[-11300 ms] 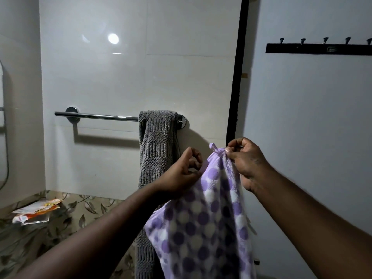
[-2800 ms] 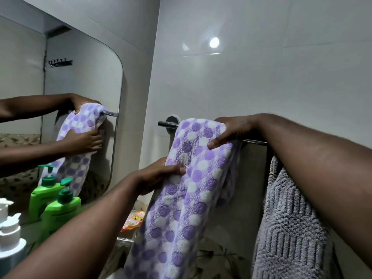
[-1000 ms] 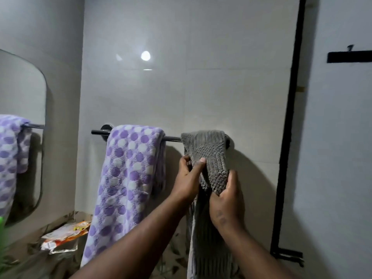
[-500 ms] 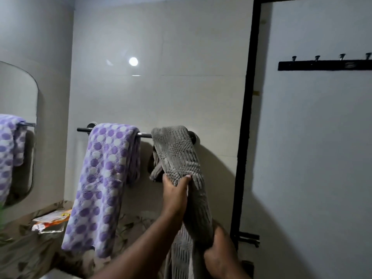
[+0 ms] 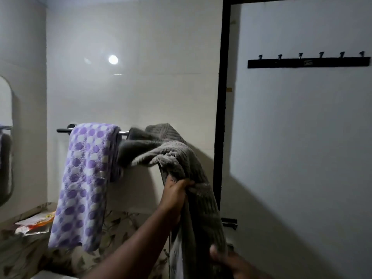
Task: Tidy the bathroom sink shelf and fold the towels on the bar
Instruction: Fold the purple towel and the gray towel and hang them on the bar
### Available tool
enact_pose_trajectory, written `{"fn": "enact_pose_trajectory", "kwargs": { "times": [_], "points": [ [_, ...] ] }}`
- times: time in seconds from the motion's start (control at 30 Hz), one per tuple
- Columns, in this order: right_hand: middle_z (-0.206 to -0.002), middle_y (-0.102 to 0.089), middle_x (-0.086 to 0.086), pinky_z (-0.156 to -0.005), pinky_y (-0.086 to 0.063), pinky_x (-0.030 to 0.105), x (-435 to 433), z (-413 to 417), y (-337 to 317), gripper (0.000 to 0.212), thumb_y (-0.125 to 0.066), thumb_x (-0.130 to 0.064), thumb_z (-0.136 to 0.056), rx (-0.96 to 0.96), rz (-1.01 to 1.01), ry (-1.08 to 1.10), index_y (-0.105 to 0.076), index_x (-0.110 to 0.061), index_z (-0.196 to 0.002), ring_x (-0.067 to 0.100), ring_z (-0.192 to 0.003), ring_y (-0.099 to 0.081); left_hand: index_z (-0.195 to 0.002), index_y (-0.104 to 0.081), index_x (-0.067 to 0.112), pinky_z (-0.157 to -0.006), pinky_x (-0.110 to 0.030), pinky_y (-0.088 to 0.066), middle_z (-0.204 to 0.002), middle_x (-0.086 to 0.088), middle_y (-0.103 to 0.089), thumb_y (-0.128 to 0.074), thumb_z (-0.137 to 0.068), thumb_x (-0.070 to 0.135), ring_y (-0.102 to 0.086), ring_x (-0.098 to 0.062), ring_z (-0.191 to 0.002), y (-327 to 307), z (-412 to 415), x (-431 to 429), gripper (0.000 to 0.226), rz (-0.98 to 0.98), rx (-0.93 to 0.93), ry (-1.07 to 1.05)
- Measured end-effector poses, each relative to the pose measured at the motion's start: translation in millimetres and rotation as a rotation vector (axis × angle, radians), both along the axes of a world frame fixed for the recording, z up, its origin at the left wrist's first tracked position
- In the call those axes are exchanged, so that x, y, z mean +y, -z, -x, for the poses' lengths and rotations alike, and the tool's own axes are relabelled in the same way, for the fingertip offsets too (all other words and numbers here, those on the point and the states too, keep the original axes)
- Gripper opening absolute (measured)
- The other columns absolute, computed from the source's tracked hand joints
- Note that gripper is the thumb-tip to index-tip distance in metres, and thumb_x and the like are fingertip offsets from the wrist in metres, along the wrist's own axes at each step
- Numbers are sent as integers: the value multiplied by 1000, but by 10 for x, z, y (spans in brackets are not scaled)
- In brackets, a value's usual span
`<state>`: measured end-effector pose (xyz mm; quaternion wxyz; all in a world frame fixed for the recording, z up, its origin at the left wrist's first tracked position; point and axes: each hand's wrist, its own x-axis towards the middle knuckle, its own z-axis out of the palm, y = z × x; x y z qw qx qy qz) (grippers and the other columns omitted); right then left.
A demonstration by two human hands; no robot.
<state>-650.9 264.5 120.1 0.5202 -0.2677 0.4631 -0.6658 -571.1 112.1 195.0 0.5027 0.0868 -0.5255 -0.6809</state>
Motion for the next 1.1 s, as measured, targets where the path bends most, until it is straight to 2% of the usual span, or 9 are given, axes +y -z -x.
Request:
{"fn": "enact_pose_trajectory", "kwargs": {
  "times": [0.1,0.2,0.3,0.4,0.47,0.57,0.73,0.93,1.1],
  "points": [
    [-134,-66,23,-103,-51,47,-76,39,-238,69,-54,-58,-87,-43,168,82,-70,-4,-128,38,-123,-65,-94,-78,30,-62,-26,-59,-84,-3,-80,-63,-65,-1,-77,-17,-77,151,-54,136,45,144,-80,102],
    [-133,-62,31,-106,-49,51,-246,77,-621,60,-46,-42,-100,-18,247,329,-61,5,-133,40,-122,-62,-101,-79,30,-72,-31,-61,-99,-10,-80,-63,-64,-2,-77,-26,-94,335,-112,231,52,233,-164,261],
    [-126,-66,32,-98,-53,49,-314,79,-794,40,-50,-25,-103,143,260,407,-65,4,-127,38,-108,-65,-106,-77,24,-75,-30,-60,-98,-9,-80,-67,-65,-1,-77,-24,-94,426,-184,203,49,265,-187,317],
    [-110,-72,30,-91,-56,54,-322,159,-783,16,-58,-14,-101,496,234,614,-67,-3,-109,33,-94,-69,-116,-71,12,-80,-36,-61,-108,-16,-78,-84,-69,18,-76,-32,-101,325,-264,181,49,208,-88,363],
    [-96,-68,32,-86,-54,57,-340,183,-752,19,-62,-18,-100,661,238,786,-60,1,-95,27,-82,-61,-123,-70,11,-90,-41,-59,-122,-20,-73,-81,-83,27,-71,-36,-113,227,-298,176,44,193,-8,364],
    [-75,-57,15,-70,-50,49,-332,151,-745,36,-68,-32,-96,757,306,883,-53,-2,-85,20,-72,-52,-114,-72,14,-81,-40,-62,-115,-23,-75,-77,-86,14,-74,-37,-105,71,-312,105,28,88,48,227],
    [-86,-68,24,-77,-57,50,-222,92,-858,42,-72,-45,-86,705,378,841,-57,-6,-84,25,-78,-64,-101,-65,12,-62,-41,-61,-88,-22,-74,-68,-88,-1,-73,-30,-69,-160,-357,-127,19,-117,-42,44],
    [-65,-59,-4,-57,-42,32,-195,143,-928,41,-63,-49,-93,957,111,1173,-53,-13,-76,17,-63,-54,-131,-59,2,-98,-70,-50,-120,-32,-69,-60,-94,8,-68,-50,-111,-432,-476,-131,38,-181,58,267],
    [-99,-65,1,-76,-47,29,-151,139,-1041,29,-64,-45,-95,1078,23,1349,-74,-18,-97,20,-85,-62,-135,-55,0,-98,-73,-44,-129,-36,-62,-59,-95,11,-58,-57,-120,-555,-542,-116,42,-155,34,263]
  ]
}}
